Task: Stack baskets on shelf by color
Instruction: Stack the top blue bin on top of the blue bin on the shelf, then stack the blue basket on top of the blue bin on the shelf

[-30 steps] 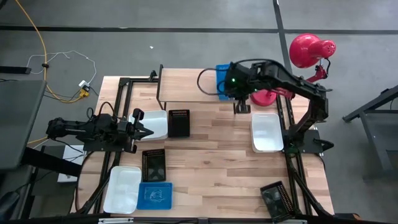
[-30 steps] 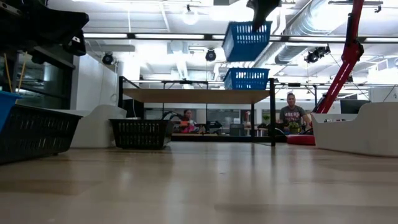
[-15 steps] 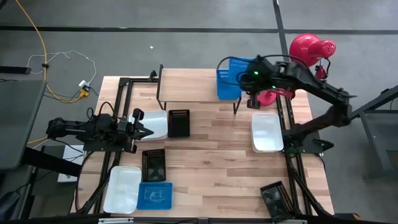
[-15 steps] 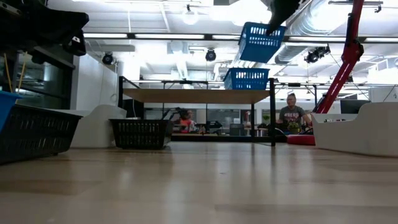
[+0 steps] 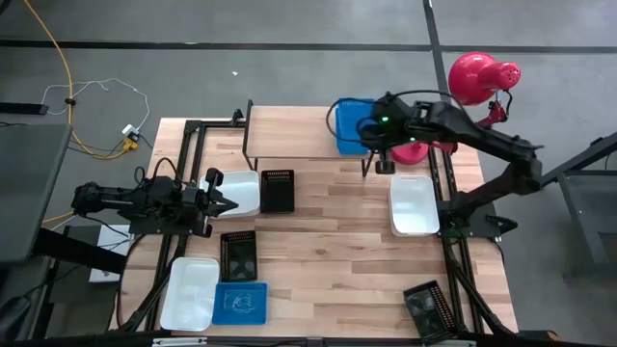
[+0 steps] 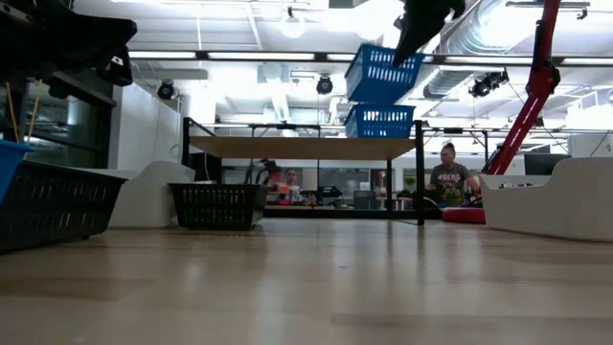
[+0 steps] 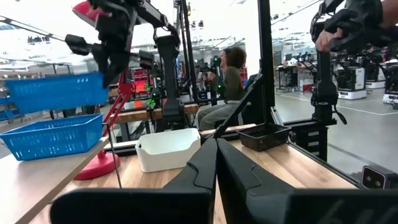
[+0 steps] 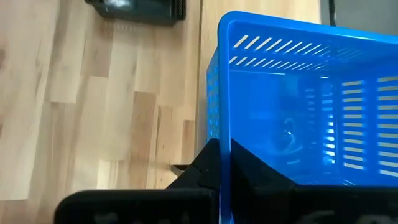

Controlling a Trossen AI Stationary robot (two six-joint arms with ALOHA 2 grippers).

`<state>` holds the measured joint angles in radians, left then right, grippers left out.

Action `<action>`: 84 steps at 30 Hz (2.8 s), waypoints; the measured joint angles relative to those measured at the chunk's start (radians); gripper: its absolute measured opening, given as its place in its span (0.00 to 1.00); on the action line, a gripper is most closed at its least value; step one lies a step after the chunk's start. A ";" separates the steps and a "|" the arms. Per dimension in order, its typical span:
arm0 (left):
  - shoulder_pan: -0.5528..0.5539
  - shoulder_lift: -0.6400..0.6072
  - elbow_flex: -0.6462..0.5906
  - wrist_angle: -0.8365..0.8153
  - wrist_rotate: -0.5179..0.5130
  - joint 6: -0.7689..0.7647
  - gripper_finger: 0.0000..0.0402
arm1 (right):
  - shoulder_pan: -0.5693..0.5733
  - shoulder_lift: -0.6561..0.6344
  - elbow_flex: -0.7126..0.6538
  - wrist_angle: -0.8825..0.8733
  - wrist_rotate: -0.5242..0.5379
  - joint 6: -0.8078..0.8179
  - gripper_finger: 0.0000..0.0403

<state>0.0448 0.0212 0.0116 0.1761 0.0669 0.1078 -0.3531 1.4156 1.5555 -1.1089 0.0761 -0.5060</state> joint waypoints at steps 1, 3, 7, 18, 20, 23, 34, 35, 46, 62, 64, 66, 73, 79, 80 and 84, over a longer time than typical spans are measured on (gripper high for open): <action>0.000 0.000 0.000 0.000 0.000 0.000 0.00 | 0.000 0.013 0.000 0.005 0.017 0.000 0.00; 0.000 0.000 0.000 0.000 0.000 0.000 0.00 | 0.000 0.037 0.000 0.020 0.049 0.000 0.00; 0.000 0.000 0.000 0.000 0.000 0.000 0.00 | 0.000 0.073 0.000 0.020 0.089 0.000 0.00; 0.000 0.000 0.000 0.000 0.000 0.000 0.00 | 0.000 0.077 0.000 0.004 0.104 0.008 0.00; 0.000 0.000 0.000 0.000 0.000 0.000 0.00 | 0.000 0.077 0.000 0.011 0.096 0.009 0.00; 0.000 0.000 0.000 0.000 0.000 0.000 0.00 | 0.000 0.077 0.000 0.015 0.089 0.009 0.00; 0.000 0.000 0.000 0.000 0.000 0.000 0.00 | 0.000 0.077 0.001 0.026 0.083 0.012 0.04; 0.000 0.000 0.000 0.000 0.000 0.000 0.00 | 0.000 0.077 0.001 0.026 0.089 0.016 0.05; 0.000 0.000 0.000 0.000 0.000 0.000 0.00 | 0.000 0.077 0.001 0.043 0.115 0.037 0.27; 0.000 0.000 0.000 0.000 0.000 0.000 0.00 | 0.000 0.077 0.001 0.061 0.116 0.035 0.26; 0.000 0.000 0.000 0.000 0.000 0.000 0.00 | 0.000 0.077 0.001 0.060 0.116 0.035 0.17; 0.000 0.000 0.000 0.000 0.000 0.000 0.00 | 0.000 0.077 0.001 0.060 0.115 0.035 0.07; 0.000 0.000 0.000 0.000 0.000 0.000 0.00 | 0.000 0.068 0.001 0.072 0.129 0.030 0.05; 0.000 0.000 0.000 0.000 0.000 0.000 0.00 | 0.000 0.065 0.001 0.089 0.123 0.034 0.02; 0.000 0.000 0.000 0.000 0.000 0.000 0.00 | 0.000 0.065 0.001 0.094 0.124 0.034 0.02; 0.000 0.000 0.000 0.000 0.000 0.000 0.00 | -0.007 0.072 0.001 0.097 0.125 0.034 0.01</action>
<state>0.0452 0.0215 0.0116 0.1761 0.0673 0.1078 -0.3605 1.4874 1.5566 -1.0115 0.2014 -0.4723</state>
